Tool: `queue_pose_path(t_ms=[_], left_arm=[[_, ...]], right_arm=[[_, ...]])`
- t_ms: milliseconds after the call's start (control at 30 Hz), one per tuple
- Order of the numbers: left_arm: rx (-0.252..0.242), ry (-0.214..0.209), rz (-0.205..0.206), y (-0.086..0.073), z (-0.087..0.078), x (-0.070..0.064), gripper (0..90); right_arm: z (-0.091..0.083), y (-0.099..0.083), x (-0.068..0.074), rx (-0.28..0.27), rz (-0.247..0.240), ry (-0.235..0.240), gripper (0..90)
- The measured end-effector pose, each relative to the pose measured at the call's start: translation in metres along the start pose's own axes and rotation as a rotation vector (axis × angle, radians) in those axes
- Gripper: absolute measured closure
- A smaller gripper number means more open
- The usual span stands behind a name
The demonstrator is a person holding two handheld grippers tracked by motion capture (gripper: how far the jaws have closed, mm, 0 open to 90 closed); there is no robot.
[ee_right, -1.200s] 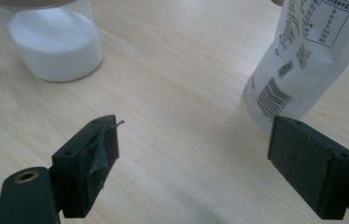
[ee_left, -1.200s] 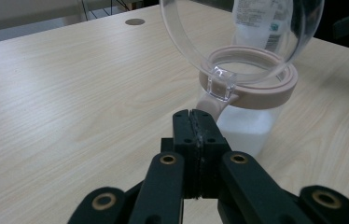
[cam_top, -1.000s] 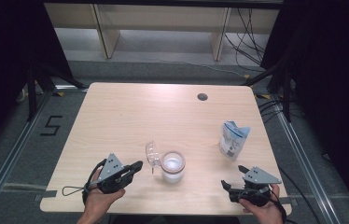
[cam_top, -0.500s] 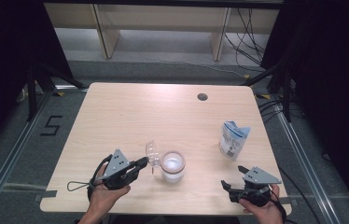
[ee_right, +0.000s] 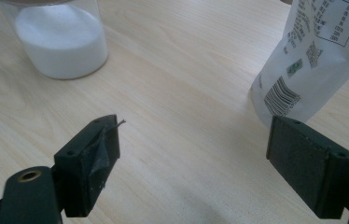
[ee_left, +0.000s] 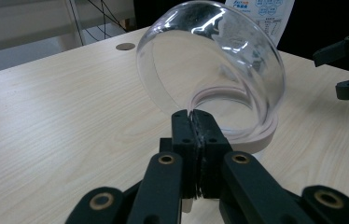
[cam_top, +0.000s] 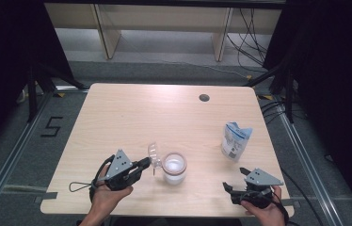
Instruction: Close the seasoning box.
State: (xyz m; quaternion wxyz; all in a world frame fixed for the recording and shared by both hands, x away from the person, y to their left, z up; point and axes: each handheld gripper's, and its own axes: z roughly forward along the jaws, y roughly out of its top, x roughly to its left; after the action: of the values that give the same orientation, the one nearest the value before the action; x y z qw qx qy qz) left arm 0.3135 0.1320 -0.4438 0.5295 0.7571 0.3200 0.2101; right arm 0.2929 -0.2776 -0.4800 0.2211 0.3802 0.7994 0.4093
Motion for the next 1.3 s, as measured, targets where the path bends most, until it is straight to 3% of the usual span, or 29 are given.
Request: queue_pose_path(t_ms=[33, 500, 567, 633, 1300], left_arm=[[-0.002, -0.001, 0.002, -0.0001, 0.0004, 0.0000, 87.4], [0.005, -0.011, 0.020, 0.0009, 0.0030, -0.0033, 87.4], [0.009, -0.014, 0.024, 0.0013, 0.0042, -0.0040, 87.4], [0.007, -0.017, 0.021, 0.0014, 0.0055, -0.0052, 87.4], [0.011, -0.027, 0.043, 0.0034, 0.0090, -0.0098, 87.2]], right_arm=[[-0.0005, 0.0001, 0.0005, -0.002, -0.004, -0.016, 18.4], [0.0003, 0.0000, 0.0005, 0.008, -0.006, -0.002, 19.1], [0.0000, 0.0000, -0.0001, -0.005, -0.021, -0.019, 19.1], [-0.0002, -0.0001, 0.0009, 0.010, -0.001, -0.007, 19.1], [0.0002, -0.0003, 0.0009, 0.007, -0.010, -0.016, 19.1]])
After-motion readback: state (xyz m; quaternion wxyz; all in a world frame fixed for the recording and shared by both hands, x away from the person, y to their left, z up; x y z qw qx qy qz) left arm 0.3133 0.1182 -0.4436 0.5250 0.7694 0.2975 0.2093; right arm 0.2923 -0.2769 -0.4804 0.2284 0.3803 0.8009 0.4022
